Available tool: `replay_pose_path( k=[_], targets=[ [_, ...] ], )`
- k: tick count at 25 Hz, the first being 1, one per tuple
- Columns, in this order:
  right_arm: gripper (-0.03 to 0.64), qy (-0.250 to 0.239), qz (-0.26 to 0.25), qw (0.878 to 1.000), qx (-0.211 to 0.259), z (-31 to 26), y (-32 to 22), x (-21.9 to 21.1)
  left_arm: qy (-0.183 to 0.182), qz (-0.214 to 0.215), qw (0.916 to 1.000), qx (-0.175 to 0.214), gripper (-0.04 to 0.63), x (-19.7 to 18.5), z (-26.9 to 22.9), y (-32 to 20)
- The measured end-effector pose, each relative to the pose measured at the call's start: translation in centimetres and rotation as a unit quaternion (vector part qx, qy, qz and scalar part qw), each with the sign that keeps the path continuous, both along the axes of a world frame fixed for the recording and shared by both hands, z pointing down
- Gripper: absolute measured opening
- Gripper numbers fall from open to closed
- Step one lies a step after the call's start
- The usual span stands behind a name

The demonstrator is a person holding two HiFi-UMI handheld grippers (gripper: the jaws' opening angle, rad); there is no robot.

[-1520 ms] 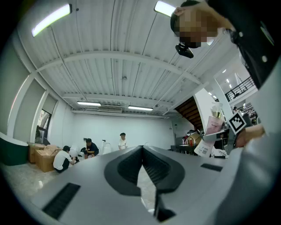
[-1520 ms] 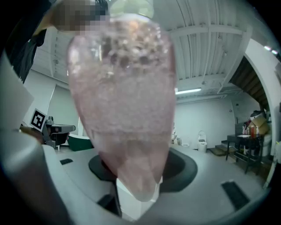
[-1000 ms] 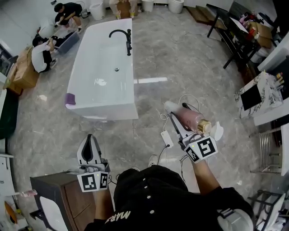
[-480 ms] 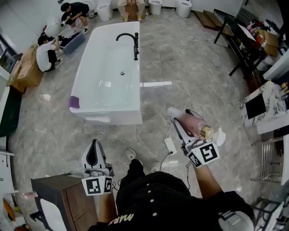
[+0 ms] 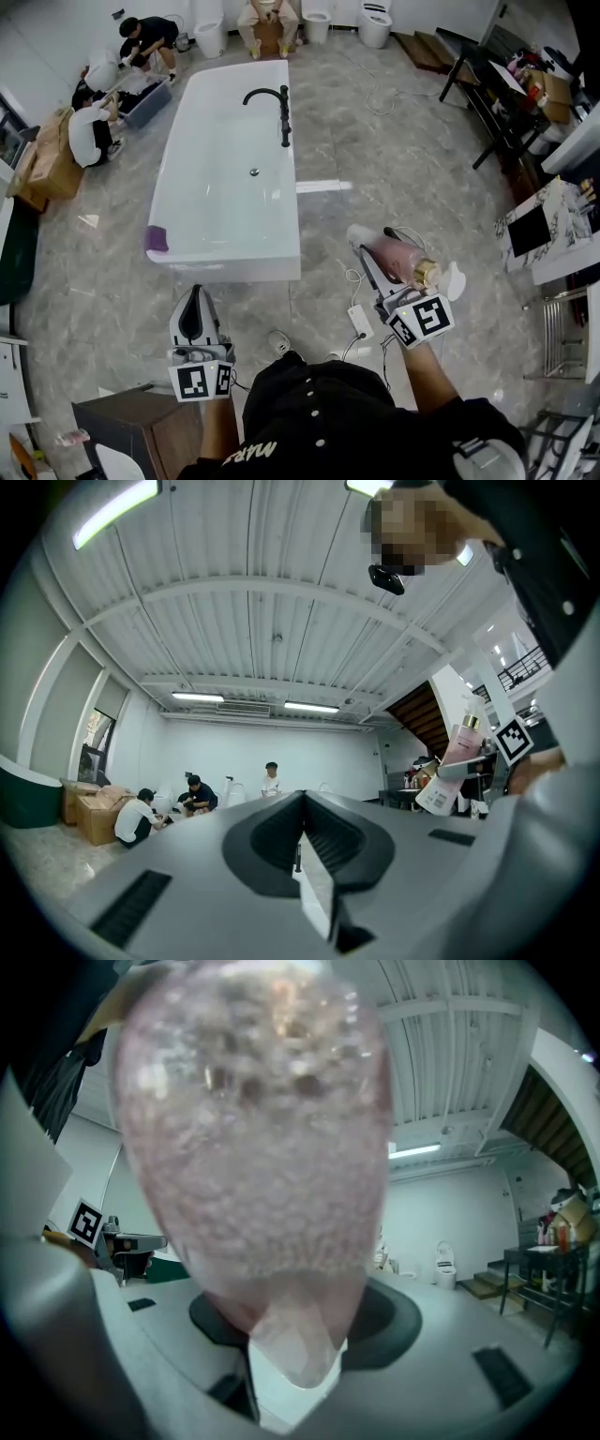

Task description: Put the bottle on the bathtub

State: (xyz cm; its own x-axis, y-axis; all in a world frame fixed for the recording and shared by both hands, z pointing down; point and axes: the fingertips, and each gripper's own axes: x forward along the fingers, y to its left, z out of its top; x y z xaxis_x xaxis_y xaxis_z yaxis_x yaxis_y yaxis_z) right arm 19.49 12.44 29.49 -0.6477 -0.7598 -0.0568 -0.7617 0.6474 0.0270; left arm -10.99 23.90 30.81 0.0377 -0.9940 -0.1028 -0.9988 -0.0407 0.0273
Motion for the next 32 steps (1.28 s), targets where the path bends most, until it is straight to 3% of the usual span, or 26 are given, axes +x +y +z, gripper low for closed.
replay_pose_path(
  k=[18, 32],
  targets=[
    [0.227, 0.019, 0.049, 0.999, -0.011, 0.8, -5.3, -5.5, 0.013, 0.055, 0.9982, -0.018, 0.011, -6.7, 1.9, -8.4],
    [0.227, 0.017, 0.020, 1.000, -0.004, 1.4, -17.6, -7.6, 0.010, 0.020, 0.9996, -0.017, 0.011, -8.1, 1.6, -17.1]
  ],
)
